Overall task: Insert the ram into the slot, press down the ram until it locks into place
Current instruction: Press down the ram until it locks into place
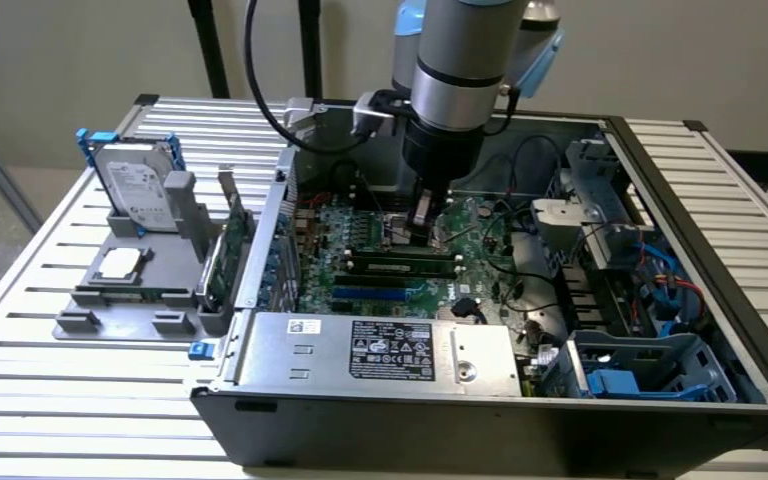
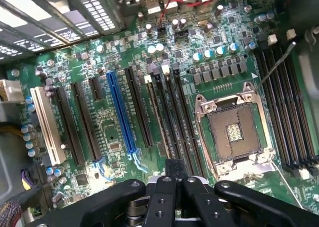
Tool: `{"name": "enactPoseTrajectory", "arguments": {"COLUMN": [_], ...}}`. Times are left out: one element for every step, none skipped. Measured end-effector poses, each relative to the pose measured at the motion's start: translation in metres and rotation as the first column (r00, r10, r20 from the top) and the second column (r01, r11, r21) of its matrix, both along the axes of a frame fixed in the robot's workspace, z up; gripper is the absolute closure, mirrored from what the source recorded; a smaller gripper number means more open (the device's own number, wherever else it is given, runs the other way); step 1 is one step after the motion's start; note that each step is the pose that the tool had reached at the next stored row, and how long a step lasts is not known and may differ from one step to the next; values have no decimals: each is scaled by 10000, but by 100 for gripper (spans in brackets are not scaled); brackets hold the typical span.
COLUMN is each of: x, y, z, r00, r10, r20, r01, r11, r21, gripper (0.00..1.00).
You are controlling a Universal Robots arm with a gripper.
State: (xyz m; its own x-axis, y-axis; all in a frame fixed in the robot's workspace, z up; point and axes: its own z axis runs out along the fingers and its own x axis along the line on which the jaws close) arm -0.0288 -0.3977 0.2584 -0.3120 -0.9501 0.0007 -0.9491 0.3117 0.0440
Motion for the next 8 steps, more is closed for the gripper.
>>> {"name": "enactPoseTrajectory", "arguments": {"x": [0, 0, 0, 0, 0, 0, 0, 0], "y": [0, 0, 0, 0, 0, 0, 0, 0], "z": [0, 0, 0, 0, 0, 0, 0, 0], "r00": [9999, 9995, 9989, 9980, 9969, 9954, 9938, 9919], "r10": [-156, -315, -472, -631, -788, -954, -1112, -1272], "r20": [0, 1, 1, 1, 1, 2, 2, 2], "r01": [156, 315, 472, 631, 788, 954, 1112, 1272], "r11": [9999, 9995, 9989, 9980, 9969, 9954, 9938, 9919], "r21": [-5, -8, -12, -16, -20, -25, -28, -33], "gripper": [89, 89, 89, 89, 89, 89, 89, 89]}}
